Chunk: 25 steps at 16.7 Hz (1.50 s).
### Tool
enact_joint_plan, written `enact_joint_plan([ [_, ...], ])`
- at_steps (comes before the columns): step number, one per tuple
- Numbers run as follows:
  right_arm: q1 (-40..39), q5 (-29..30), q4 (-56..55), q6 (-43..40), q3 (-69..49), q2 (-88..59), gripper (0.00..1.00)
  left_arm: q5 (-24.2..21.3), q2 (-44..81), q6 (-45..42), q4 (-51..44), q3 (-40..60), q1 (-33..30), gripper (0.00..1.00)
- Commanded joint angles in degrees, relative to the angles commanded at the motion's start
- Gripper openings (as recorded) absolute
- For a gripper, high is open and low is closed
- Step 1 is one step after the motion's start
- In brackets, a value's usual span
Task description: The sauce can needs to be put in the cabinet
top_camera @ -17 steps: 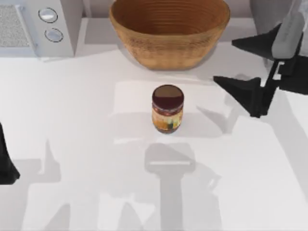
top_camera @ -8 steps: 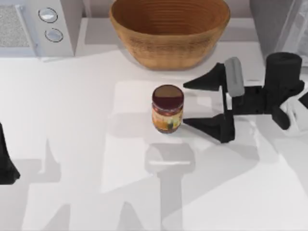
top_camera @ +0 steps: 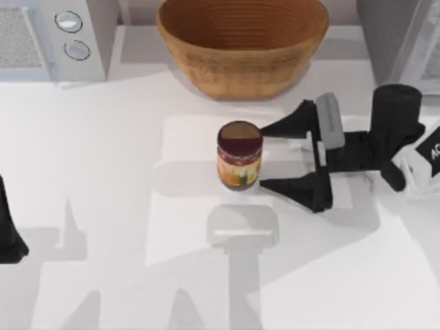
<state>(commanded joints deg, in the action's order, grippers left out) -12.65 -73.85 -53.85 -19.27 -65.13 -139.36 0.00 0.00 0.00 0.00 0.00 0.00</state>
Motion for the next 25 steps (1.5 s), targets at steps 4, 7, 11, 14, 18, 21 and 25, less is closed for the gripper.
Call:
enact_joint_plan([
  [4,-2.91,2.35,-2.07,2.51,-2.11,-1.48,1.00,0.00,0.00,0.00,0.00,0.00,0.00,1.00],
  [7,-6.50,5.84,-4.52,5.59,-4.60,-3.54,1.00,0.00,0.00,0.00,0.00,0.00,0.00,1.00],
  [11,-7.98,7.27,-5.45,6.73,-5.55,-4.38,1.00,0.00,0.00,0.00,0.00,0.00,0.00,1.00],
  [14,-7.98,7.27,-5.45,6.73,-5.55,-4.38,0.92,0.00,0.00,0.00,0.00,0.00,0.00,1.00],
  [18,-7.98,7.27,-5.45,6.73,-5.55,-4.38,0.62,0.00,0.00,0.00,0.00,0.00,0.00,1.00],
  [21,-7.98,7.27,-5.45,6.73,-5.55,-4.38,0.40,0.00,0.00,0.00,0.00,0.00,0.00,1.00],
  [25,-7.98,7.27,-5.45,6.73,-5.55,-4.38,0.10,0.00,0.00,0.00,0.00,0.00,0.00,1.00],
])
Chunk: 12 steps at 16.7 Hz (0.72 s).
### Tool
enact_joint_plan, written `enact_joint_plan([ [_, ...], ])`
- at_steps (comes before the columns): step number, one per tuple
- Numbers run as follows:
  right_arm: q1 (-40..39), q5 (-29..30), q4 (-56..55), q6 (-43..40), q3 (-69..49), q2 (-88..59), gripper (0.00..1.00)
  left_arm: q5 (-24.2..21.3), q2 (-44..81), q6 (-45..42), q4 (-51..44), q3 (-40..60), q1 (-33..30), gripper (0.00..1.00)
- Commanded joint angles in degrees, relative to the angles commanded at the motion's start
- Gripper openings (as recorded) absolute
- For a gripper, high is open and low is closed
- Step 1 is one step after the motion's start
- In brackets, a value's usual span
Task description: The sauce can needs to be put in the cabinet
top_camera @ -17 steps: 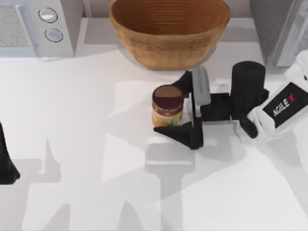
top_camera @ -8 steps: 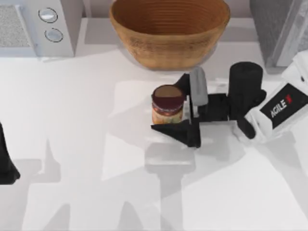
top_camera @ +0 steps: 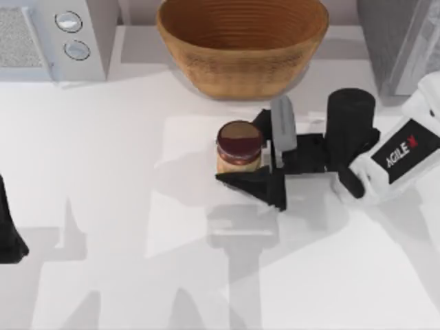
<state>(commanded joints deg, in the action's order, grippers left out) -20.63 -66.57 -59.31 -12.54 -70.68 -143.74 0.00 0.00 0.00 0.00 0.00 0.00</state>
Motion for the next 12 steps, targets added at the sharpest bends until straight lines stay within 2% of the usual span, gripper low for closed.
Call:
enact_joint_plan([
  [1,0.00,0.00,0.00,0.00,0.00,0.00,0.02,0.00,0.00,0.00,0.00,0.00,0.00,1.00],
  [2,0.00,0.00,0.00,0.00,0.00,0.00,0.00,0.00,0.00,0.00,0.00,0.00,0.00,1.00],
  [12,0.12,-0.03,0.91,-0.06,-0.13,0.97,0.00,0.00,0.00,0.00,0.00,0.00,0.00,1.00],
])
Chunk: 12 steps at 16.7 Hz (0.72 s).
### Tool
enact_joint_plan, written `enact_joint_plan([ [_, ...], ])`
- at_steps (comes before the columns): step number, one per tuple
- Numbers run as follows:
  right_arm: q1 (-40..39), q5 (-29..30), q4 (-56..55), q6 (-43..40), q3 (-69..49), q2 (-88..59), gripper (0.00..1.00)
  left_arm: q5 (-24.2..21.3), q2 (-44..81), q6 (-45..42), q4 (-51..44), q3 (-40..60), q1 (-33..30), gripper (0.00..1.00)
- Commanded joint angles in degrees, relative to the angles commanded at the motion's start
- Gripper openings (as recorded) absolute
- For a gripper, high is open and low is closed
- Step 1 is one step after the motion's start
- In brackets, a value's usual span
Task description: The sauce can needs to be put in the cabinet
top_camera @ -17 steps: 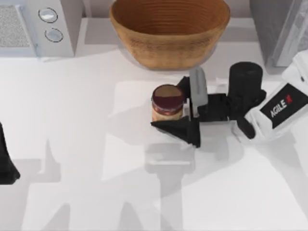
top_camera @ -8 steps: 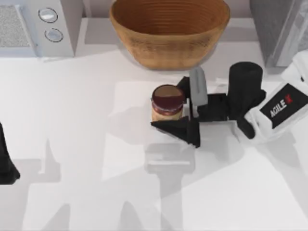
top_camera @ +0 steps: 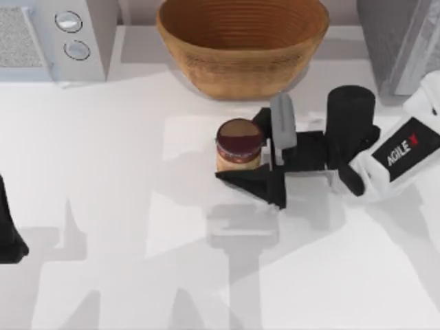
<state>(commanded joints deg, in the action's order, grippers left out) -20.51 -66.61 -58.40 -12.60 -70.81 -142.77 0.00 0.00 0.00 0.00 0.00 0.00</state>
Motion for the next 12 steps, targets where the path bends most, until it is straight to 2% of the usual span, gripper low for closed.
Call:
enact_joint_plan([
  [9,-0.12,-0.40,20.80,0.51,-1.36,19.59,0.00,0.00,0.00,0.00,0.00,0.00,0.00,1.00],
  [12,0.03,-0.26,24.13,0.61,-1.55,22.89,0.00,0.00,0.00,0.00,0.00,0.00,0.00,1.00],
])
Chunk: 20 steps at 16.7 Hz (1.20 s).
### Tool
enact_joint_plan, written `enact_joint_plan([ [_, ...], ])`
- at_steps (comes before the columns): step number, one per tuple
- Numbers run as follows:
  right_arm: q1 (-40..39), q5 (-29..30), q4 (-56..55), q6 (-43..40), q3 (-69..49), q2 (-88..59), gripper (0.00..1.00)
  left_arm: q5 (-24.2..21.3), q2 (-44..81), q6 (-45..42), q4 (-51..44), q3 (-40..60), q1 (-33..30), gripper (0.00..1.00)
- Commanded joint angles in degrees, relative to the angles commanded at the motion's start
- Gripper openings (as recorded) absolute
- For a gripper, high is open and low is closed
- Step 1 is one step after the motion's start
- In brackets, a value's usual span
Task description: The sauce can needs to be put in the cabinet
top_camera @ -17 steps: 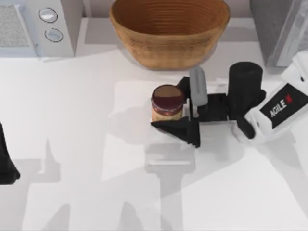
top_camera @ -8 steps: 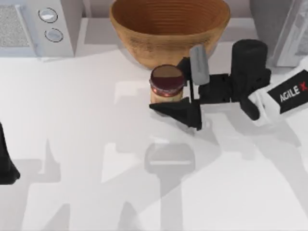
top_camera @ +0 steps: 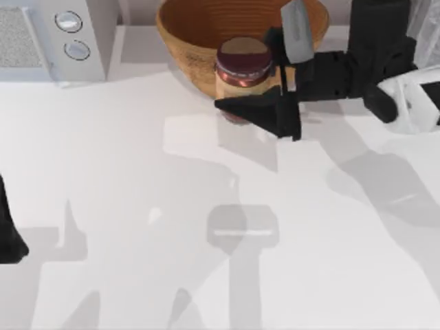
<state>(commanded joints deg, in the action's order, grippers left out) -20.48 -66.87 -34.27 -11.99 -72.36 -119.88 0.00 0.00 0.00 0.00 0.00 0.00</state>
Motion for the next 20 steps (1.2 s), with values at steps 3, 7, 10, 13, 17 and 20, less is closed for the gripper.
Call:
enact_joint_plan([
  [3,0.00,0.00,0.03,0.00,0.00,0.03,0.00,0.00,0.00,0.00,0.00,0.00,0.00,1.00],
  [7,0.15,0.89,0.35,0.15,1.28,1.63,0.00,0.00,0.00,0.00,0.00,0.00,0.00,1.00],
  [10,1.18,4.93,2.59,0.73,5.93,8.85,0.00,0.00,0.00,0.00,0.00,0.00,0.00,1.00],
  [13,3.29,11.83,6.34,1.98,13.55,21.43,0.00,0.00,0.00,0.00,0.00,0.00,0.00,1.00],
  [17,7.26,24.31,12.87,4.33,27.03,46.25,0.00,0.00,0.00,0.00,0.00,0.00,0.00,1.00],
  [20,10.62,34.98,18.27,6.27,38.41,68.60,0.00,0.00,0.00,0.00,0.00,0.00,0.00,1.00],
])
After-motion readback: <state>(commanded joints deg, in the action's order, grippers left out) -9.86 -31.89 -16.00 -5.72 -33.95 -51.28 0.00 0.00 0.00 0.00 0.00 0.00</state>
